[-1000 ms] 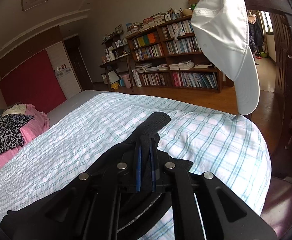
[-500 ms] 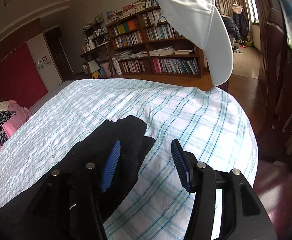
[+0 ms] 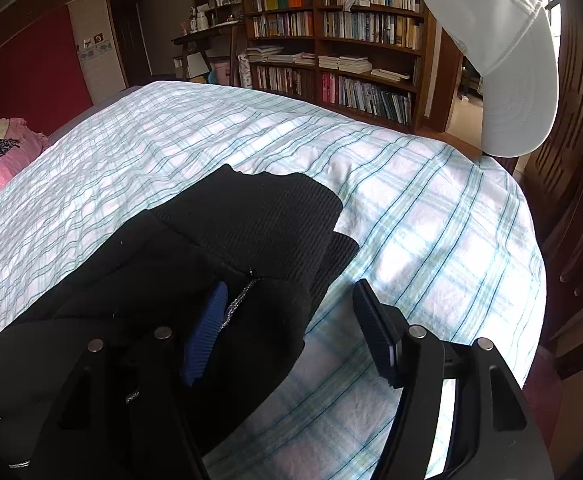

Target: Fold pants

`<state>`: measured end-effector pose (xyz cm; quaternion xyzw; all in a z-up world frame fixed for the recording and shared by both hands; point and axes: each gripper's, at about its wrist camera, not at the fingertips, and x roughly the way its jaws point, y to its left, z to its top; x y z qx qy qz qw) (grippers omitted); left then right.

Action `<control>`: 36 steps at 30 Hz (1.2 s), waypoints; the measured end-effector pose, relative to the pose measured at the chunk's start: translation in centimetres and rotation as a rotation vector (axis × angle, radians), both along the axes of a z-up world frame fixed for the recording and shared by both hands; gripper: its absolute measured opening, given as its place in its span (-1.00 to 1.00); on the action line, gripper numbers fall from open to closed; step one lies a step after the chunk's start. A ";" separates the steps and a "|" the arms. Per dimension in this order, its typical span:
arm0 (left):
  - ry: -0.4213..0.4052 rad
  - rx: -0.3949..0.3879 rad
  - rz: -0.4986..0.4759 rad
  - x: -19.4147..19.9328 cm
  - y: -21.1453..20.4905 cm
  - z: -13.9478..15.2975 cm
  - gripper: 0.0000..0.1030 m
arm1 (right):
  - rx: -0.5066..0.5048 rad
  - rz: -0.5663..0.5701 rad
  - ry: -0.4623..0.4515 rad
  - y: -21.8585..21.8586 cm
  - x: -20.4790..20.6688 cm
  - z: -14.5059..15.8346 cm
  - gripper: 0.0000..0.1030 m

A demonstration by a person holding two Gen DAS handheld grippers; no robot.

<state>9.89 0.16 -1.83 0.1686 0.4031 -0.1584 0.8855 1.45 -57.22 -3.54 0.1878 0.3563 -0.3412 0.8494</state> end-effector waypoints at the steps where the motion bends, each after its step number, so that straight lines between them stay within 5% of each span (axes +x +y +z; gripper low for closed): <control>1: 0.010 -0.004 0.012 0.3 0.1 -0.3 0.50 | 0.007 0.000 -0.007 0.0 -0.2 0.0 0.29; 7: 0.006 0.006 0.044 0.6 0.2 -0.2 0.51 | 0.041 -0.030 -0.136 0.1 -3.8 1.5 0.31; 17: -0.052 -0.048 0.001 -0.8 -2.5 3.4 0.50 | 0.240 -0.068 -0.313 -2.6 -10.0 1.4 0.32; 25: -0.032 -0.047 -0.028 0.0 -5.6 3.4 0.50 | 0.316 0.005 -0.361 -3.4 -7.8 1.4 0.31; 36: 0.005 -0.048 -0.044 1.3 -7.4 2.1 0.50 | 0.403 0.024 -0.299 -4.6 -3.4 0.3 0.30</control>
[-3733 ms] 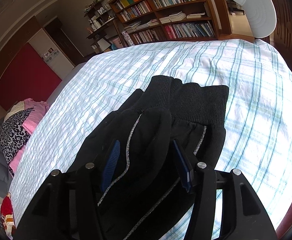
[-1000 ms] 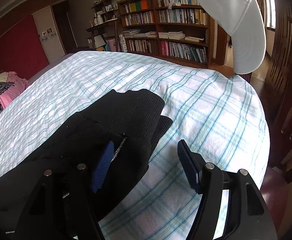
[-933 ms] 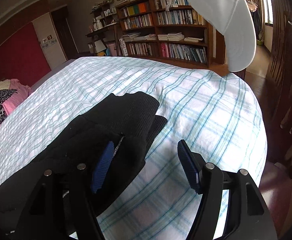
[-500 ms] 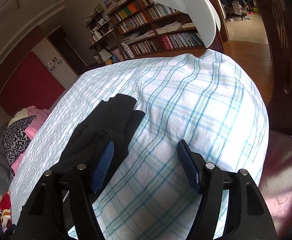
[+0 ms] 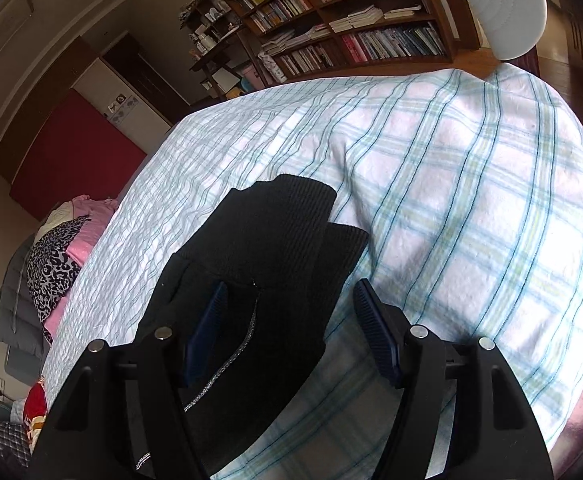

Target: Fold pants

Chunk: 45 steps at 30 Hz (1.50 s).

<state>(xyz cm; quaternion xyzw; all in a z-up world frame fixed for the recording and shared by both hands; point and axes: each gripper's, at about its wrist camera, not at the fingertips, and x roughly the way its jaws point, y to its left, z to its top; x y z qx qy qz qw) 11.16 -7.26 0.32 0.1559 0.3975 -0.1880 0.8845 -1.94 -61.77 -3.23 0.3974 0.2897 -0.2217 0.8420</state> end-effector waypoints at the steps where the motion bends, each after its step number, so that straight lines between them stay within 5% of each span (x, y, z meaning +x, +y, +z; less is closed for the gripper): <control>1: 0.007 -0.002 -0.002 0.2 -0.2 -0.2 0.50 | 0.001 0.001 0.004 0.0 0.0 0.0 0.29; 7: 0.030 0.000 -0.010 0.8 -0.7 -1.2 0.50 | 0.016 0.022 -0.002 0.0 1.0 0.0 -0.02; 12: 0.050 -0.015 0.000 1.2 -0.4 -1.8 0.50 | 0.039 0.048 -0.019 -0.6 1.9 -0.4 -0.03; 15: 0.052 -0.016 0.003 1.2 -0.3 -1.9 0.50 | 0.040 0.068 -0.035 -0.5 2.2 -0.4 -0.53; 17: 0.054 -0.019 0.005 1.2 -0.2 -2.0 0.50 | -0.010 0.065 -0.032 0.3 2.0 0.2 -0.65; 30: 0.006 -0.046 0.019 0.2 0.8 0.0 0.50 | -0.362 0.125 -0.143 9.6 1.6 9.4 -0.67; 45: -0.031 -0.113 0.130 -0.6 6.7 1.5 0.50 | -0.587 0.444 -0.346 29.5 3.3 16.5 -0.67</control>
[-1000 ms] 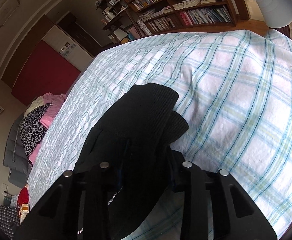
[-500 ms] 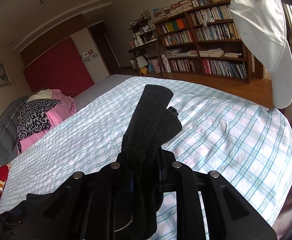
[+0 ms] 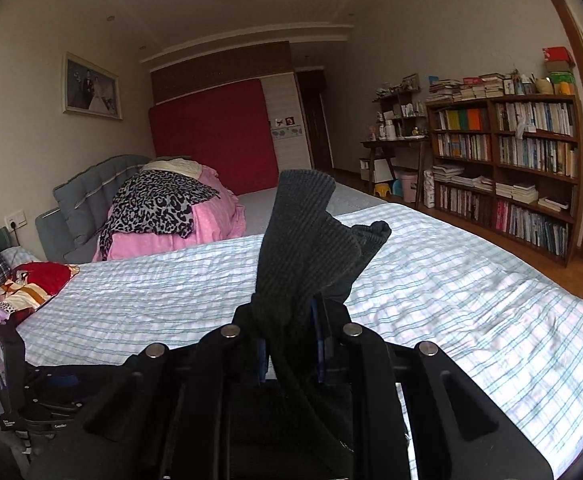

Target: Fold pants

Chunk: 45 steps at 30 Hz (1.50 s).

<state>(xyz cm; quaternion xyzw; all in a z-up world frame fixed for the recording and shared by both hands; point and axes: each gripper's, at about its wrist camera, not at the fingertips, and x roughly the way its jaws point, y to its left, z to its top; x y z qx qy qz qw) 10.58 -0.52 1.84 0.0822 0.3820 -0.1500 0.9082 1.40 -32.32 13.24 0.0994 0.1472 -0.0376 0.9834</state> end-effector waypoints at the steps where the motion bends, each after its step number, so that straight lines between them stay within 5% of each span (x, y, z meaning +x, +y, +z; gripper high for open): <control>1: -0.002 -0.001 0.013 -0.1 0.5 0.0 0.50 | -0.010 0.025 0.000 1.6 0.3 0.1 -0.67; 12: -0.023 -0.034 0.129 -0.9 6.0 0.3 0.50 | -0.236 0.202 0.092 16.7 2.6 -5.4 -0.67; 21: -0.008 -0.052 0.147 -1.2 7.2 -0.1 0.50 | -0.461 0.305 0.171 23.9 2.8 -12.3 -0.67; 24: -0.005 -0.051 0.151 -1.1 7.0 -0.2 0.50 | -0.451 0.364 0.224 24.1 3.2 -13.3 -0.63; 30: -0.006 -0.044 0.145 -1.1 6.4 0.0 0.50 | -0.277 0.510 0.254 22.8 3.1 -13.6 -0.10; 40: -0.030 -0.055 0.130 -1.6 5.6 1.4 0.50 | -0.017 0.664 0.309 20.9 3.9 -13.7 -0.09; 45: -0.028 -0.094 0.032 -2.2 2.9 2.3 0.50 | 0.057 0.666 0.348 20.3 4.2 -14.8 -0.09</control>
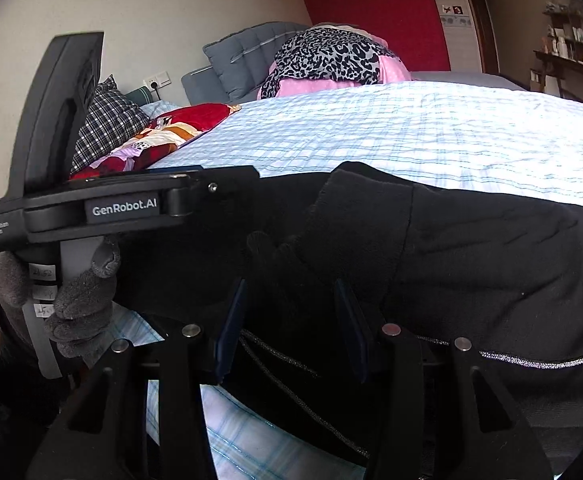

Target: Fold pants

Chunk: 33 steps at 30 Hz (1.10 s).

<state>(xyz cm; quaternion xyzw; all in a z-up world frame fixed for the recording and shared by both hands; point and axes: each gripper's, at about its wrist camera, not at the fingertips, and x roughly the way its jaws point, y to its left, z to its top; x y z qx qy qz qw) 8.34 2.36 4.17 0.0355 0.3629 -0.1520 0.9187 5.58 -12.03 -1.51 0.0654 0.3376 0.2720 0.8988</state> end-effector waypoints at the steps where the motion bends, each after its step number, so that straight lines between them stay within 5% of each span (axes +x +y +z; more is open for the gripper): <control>1: 0.001 -0.002 -0.022 -0.1 -0.8 0.0 0.50 | -0.005 -0.001 -0.002 0.1 -0.1 -0.1 -0.09; 8: 0.062 0.134 -0.035 1.7 -4.0 -3.5 0.29 | 0.028 -0.032 -0.007 -1.6 -1.2 0.5 -0.08; 15: 0.128 0.116 0.004 3.1 -2.9 -5.8 0.27 | 0.039 -0.215 -0.069 -7.2 -2.2 2.4 -0.08; 22: 0.103 0.147 0.034 2.9 -3.0 -6.3 0.29 | -0.121 -0.441 -0.014 -10.6 -0.1 1.0 -0.08; 25: 0.097 0.149 0.047 2.8 -2.9 -6.3 0.33 | -0.194 -0.444 0.042 -10.1 1.1 -1.3 -0.08; 28: 0.089 0.150 0.070 2.6 -2.8 -6.0 0.40 | -0.266 -0.444 -0.003 -9.0 1.1 -2.2 -0.08; 33: 0.071 0.137 0.105 1.8 -1.7 -5.0 0.45 | -0.230 -0.448 0.011 -9.2 1.2 -2.3 -0.07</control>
